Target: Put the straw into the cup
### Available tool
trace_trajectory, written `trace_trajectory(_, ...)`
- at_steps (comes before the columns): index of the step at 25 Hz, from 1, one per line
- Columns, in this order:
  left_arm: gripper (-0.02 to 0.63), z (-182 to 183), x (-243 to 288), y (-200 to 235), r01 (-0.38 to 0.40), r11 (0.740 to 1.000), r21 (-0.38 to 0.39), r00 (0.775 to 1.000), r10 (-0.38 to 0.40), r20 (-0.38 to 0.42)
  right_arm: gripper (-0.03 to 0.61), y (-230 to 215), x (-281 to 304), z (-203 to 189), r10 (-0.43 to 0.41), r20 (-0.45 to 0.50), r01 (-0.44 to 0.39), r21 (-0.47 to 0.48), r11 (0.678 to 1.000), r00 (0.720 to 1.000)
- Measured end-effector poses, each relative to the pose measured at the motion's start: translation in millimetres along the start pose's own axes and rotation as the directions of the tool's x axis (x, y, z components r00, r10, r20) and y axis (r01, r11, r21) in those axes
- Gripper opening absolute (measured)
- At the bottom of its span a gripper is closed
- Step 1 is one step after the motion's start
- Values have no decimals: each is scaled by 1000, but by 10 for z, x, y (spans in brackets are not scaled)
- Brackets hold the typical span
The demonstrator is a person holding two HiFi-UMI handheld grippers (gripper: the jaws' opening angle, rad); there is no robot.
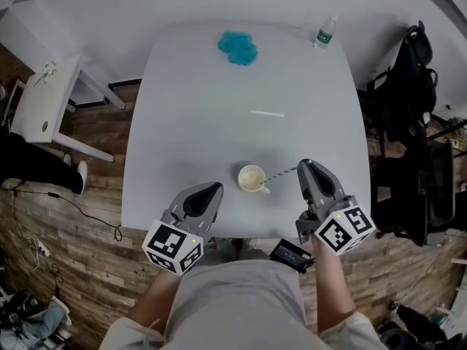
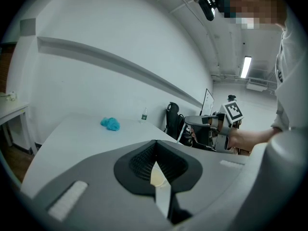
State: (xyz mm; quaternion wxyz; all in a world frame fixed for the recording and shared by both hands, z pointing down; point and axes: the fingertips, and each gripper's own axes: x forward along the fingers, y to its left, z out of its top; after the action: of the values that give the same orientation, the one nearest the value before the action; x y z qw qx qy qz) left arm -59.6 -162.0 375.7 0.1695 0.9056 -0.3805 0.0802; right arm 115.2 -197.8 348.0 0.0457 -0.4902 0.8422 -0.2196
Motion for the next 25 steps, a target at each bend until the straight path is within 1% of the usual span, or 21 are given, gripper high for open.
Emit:
trace_trajectory(10,18,-137,134,160,-7,1000,-28,999,6,-35,26,-128,234,-176,3,-33,-3,23,1000,999)
trace_trajectory(18,18,-138,195,255,-19,999,-45,1000,18,-22,26,-153,381,-294,8,-58,-7,30,1000,998)
trace_trajectory(25,18,-223,234,253,-20,998,-58,999,18,-38,26,-176,426,-375,14,-73,-11,47,999,997)
